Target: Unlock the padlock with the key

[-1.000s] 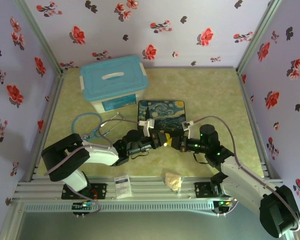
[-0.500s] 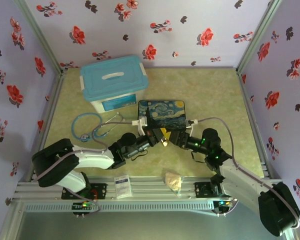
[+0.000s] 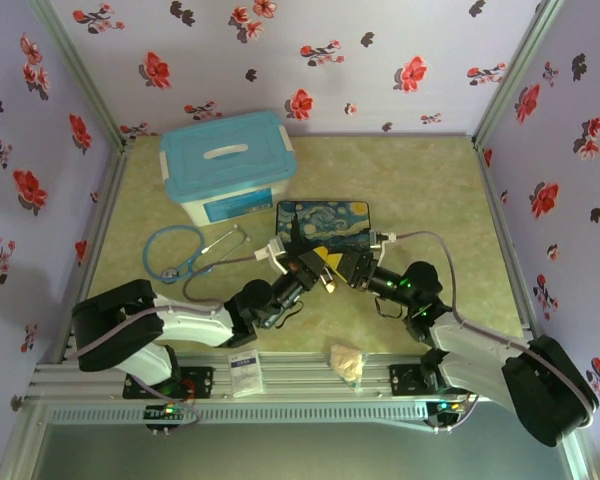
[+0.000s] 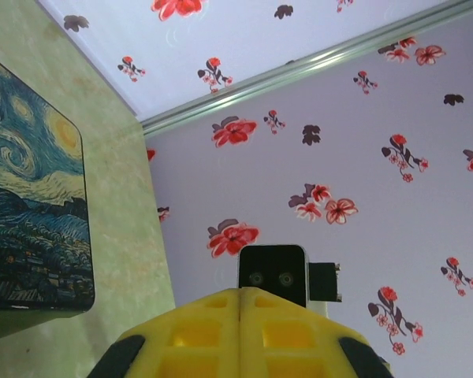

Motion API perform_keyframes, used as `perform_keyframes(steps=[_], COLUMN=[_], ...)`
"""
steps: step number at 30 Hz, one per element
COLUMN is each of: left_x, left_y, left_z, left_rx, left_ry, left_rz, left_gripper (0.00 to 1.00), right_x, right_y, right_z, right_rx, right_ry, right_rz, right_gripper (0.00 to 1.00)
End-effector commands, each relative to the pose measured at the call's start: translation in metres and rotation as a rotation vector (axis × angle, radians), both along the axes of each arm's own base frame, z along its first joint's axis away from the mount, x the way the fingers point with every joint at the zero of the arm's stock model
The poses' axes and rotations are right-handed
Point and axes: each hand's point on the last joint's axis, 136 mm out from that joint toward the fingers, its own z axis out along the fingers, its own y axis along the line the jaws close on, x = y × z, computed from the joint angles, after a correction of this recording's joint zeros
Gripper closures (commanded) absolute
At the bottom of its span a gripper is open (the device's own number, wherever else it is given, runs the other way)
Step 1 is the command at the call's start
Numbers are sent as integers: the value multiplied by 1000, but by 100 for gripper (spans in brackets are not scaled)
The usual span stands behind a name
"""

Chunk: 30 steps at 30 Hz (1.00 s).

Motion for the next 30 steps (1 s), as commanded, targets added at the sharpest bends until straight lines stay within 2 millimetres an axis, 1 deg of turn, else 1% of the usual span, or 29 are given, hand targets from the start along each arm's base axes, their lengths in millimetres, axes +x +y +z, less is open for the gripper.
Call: perform_keyframes(steps=[1, 5, 8, 11, 16, 20, 22, 27, 30], left_x=[-7, -7, -4, -3, -3, -1, -1, 0, 0], left_y=[-3, -3, 2, 7, 8, 5, 4, 9, 9], left_z=[18, 20, 13, 10, 17, 11, 9, 16, 20], left_rx=[-68, -79, -91, -89, -91, -99, -94, -89, -93], left_ry=[-20, -17, 18, 21, 3, 29, 31, 4, -3], left_rz=[0, 6, 29, 44, 52, 48, 47, 59, 55], left_gripper=[100, 100, 100, 100, 100, 100, 100, 100, 100], right_x=[4, 5, 4, 4, 3, -2, -3, -6, -8], right_y=[-3, -3, -3, -5, -5, -2, -1, 0, 2], right_z=[15, 14, 13, 12, 12, 17, 14, 9, 10], right_rx=[59, 70, 75, 81, 85, 94, 88, 78, 77], right_ry=[-44, -41, -36, -36, -38, -53, -48, -40, -45], right_rz=[-36, -34, -34, -37, -34, -8, -3, 9, 22], right_gripper=[63, 64, 69, 69, 69, 69, 69, 69, 70])
